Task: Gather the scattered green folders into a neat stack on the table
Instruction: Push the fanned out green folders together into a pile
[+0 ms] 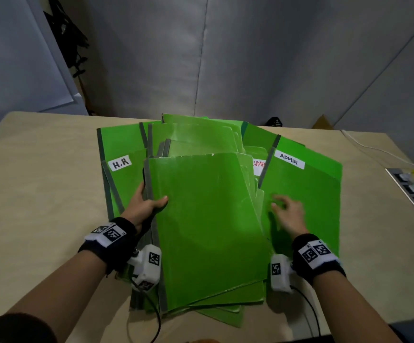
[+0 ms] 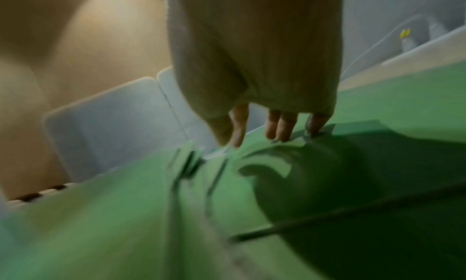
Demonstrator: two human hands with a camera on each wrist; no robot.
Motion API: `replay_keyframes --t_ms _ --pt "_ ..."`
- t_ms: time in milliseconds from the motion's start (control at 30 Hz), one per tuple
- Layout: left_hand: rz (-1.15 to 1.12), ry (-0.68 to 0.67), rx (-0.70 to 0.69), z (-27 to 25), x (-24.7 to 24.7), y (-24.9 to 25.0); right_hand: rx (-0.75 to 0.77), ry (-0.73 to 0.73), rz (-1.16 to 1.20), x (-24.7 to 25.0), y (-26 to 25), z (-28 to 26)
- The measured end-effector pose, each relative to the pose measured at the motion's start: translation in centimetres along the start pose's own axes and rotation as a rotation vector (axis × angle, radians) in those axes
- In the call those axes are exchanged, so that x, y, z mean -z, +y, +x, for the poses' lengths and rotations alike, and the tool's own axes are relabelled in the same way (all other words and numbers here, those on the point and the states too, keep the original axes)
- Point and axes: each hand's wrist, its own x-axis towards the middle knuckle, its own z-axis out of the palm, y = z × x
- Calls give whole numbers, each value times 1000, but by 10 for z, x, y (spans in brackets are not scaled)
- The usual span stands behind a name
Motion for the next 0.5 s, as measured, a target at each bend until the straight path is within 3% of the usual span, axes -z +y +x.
replay_keyframes --t_ms 133,200,500 --pt "-22 -23 -25 -1 1 2 -360 252 -129 41 14 -13" --pt "-30 -24 -27 -2 1 3 -453 260 -154 49 20 -18" --pt "-1 -56 -35 6 -13 4 -378 205 -217 40 10 -8"
